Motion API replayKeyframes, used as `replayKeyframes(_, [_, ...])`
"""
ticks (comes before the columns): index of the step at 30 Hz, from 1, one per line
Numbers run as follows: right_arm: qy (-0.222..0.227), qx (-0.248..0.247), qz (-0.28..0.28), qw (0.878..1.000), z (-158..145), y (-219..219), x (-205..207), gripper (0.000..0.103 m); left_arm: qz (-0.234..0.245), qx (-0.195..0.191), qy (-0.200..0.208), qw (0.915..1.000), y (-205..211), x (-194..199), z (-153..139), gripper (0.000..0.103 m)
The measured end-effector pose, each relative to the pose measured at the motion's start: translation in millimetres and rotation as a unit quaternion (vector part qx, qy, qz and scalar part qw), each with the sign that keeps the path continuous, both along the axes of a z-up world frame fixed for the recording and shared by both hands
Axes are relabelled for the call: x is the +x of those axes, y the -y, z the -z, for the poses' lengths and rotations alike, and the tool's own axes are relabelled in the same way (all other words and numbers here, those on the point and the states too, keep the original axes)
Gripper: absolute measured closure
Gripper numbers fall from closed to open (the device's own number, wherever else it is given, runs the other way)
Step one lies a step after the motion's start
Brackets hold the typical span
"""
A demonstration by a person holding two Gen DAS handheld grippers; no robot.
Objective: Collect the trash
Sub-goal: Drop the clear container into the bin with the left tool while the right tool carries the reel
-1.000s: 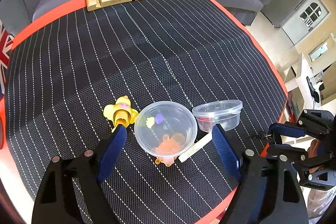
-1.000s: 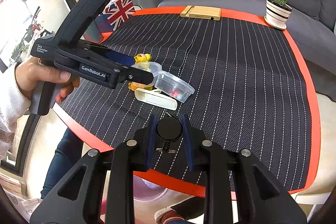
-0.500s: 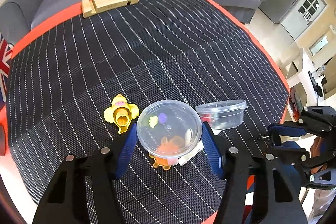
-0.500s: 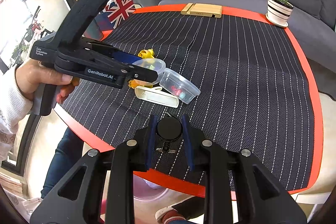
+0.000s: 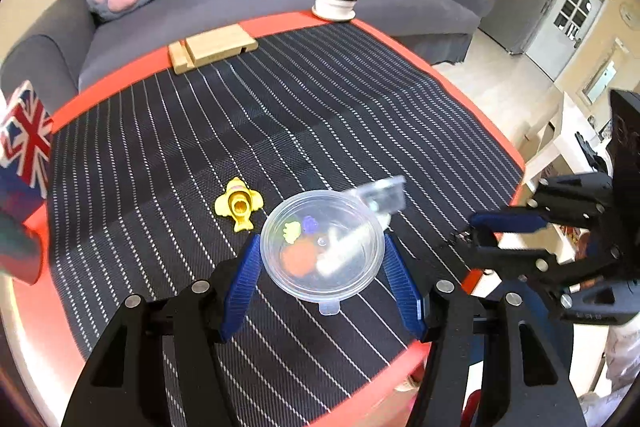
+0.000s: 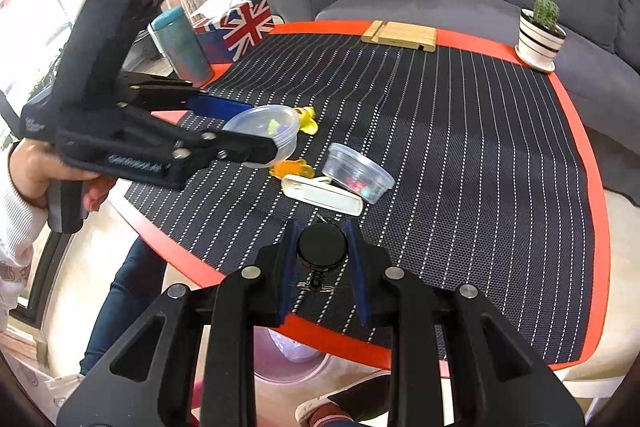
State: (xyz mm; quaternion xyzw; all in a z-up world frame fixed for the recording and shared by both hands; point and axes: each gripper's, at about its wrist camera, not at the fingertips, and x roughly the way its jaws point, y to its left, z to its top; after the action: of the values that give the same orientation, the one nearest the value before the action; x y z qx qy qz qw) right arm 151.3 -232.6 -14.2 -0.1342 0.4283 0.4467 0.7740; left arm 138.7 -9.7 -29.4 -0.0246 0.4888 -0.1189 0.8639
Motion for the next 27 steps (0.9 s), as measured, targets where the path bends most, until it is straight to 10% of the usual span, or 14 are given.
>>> replayKeyframes(27, [0.019, 0.025, -0.051, 0.998, -31.4, 18.3, -90.3, 0.079, -0.008, -0.026, 0.048, 0.9985, 26.2, -130.0, -4.6, 0.043])
